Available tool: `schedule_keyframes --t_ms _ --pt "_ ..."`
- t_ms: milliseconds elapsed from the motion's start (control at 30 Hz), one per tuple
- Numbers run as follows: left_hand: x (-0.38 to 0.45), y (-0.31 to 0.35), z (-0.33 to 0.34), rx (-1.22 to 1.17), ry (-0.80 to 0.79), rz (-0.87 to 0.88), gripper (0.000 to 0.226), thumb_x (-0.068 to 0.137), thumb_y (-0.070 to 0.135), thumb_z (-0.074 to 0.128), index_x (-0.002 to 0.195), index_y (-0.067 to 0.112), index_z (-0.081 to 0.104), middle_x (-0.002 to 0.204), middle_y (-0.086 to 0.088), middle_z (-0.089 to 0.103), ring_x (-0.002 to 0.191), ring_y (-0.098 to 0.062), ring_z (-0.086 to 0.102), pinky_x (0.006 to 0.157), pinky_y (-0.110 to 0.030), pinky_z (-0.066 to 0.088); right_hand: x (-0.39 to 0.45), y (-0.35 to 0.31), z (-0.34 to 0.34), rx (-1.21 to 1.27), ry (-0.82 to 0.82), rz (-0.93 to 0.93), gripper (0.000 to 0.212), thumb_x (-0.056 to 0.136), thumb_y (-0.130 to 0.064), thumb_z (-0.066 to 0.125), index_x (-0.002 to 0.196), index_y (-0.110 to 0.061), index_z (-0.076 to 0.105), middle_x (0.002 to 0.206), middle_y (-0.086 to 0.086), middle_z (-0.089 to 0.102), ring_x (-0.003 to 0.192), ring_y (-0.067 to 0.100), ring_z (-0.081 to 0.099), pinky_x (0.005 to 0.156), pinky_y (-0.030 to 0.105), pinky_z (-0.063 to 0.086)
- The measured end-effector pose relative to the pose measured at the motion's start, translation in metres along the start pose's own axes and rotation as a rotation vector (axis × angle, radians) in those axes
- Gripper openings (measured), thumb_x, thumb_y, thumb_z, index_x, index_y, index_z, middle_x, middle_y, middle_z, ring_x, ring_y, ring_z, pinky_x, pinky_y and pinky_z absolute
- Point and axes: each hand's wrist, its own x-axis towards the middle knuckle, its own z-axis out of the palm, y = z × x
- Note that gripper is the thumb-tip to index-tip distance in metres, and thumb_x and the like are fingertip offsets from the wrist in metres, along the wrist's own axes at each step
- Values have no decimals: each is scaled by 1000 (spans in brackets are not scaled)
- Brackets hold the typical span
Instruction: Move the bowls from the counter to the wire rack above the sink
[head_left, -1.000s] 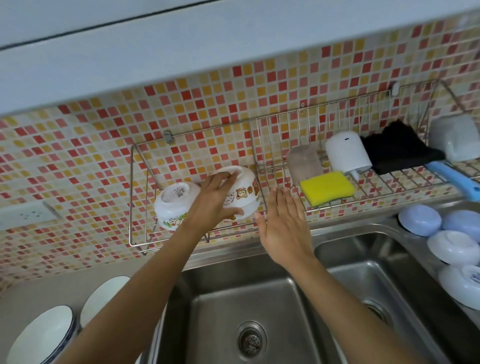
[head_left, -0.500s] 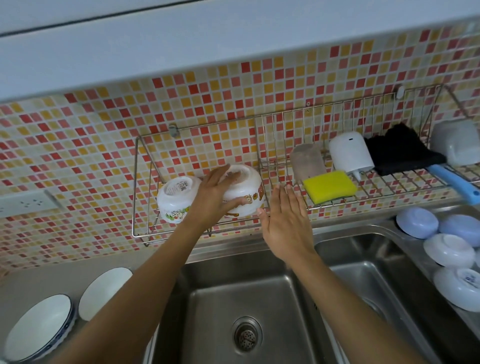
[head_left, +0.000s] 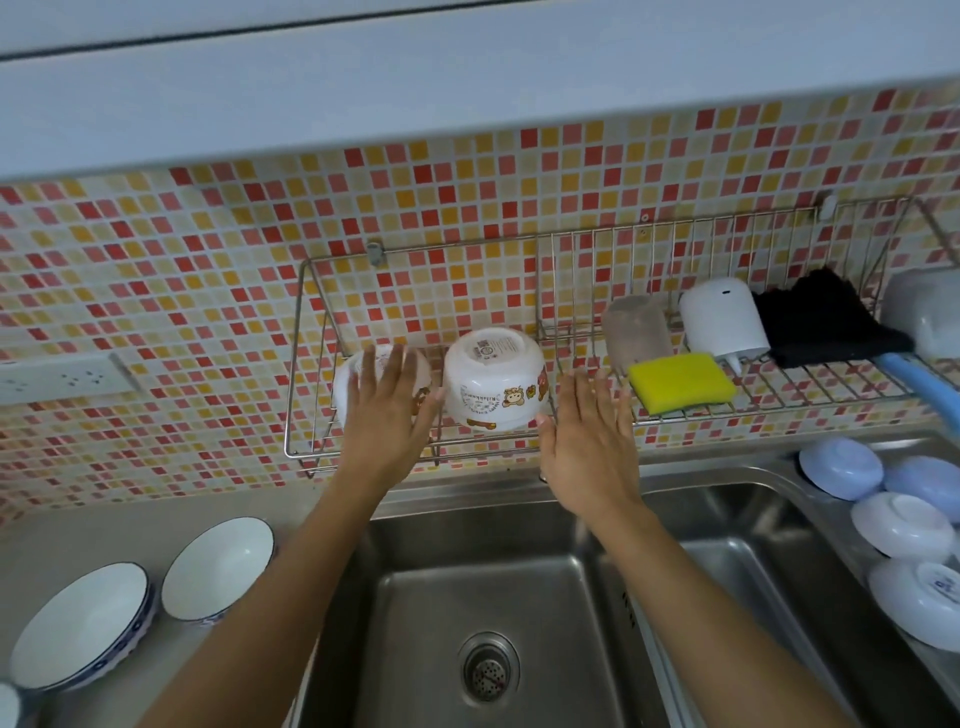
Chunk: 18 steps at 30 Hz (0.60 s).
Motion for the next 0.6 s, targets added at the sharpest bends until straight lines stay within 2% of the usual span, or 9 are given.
schedule_keyframes --t_ms 67,200,300,367,433,533,600 --pt "-13 -19 -2 18 -46 -67 79 87 68 1 153 24 0 161 4 -6 146 -21 -18 119 -45 -8 5 -12 -3 40 7 -72 60 103 -37 22 155 -10 10 164 8 10 152 23 1 122 46 -7" --pt "-18 -37 -2 22 -87 -66 81 84 70 -6 152 27 -3 161 5 -5 148 -20 -11 120 -47 -5 19 -37 -2 69 -73 -170 59 104 -36 21 156 -13 3 165 4 3 151 19 -5 122 49 -6" --pt "-17 -26 -2 12 -114 -68 74 90 65 2 152 26 -4 161 5 -7 147 -18 -11 121 -47 -4 20 -35 2 63 -71 -121 59 104 -36 21 156 -12 4 165 5 3 151 20 -3 122 52 -2" --pt "-32 -43 -14 -27 -106 -93 72 92 62 7 152 24 -2 161 5 -6 147 -16 -10 121 -46 -4 12 -62 7 113 -82 -145 59 104 -35 24 155 -11 5 165 6 4 151 22 -2 122 52 1" --pt "-33 -33 -17 -107 -76 -32 69 95 58 14 153 22 0 161 4 -4 147 -14 -10 121 -42 -7 6 -60 3 150 14 -151 59 104 -33 27 155 -10 9 164 7 8 151 22 -1 123 51 4" --pt "-67 -58 -32 -173 7 -53 69 96 57 20 153 21 4 161 3 -2 147 -11 -9 117 -32 -12 -15 -107 12 212 27 -282 57 104 -32 29 154 -9 14 163 6 11 149 18 -2 123 45 2" --pt "-96 -93 -40 -198 42 -118 68 96 56 22 153 22 8 161 3 2 147 -10 -6 117 -31 -11 -33 -147 24 275 -4 -367 57 104 -34 28 154 -11 14 162 2 8 149 16 -3 123 44 3"
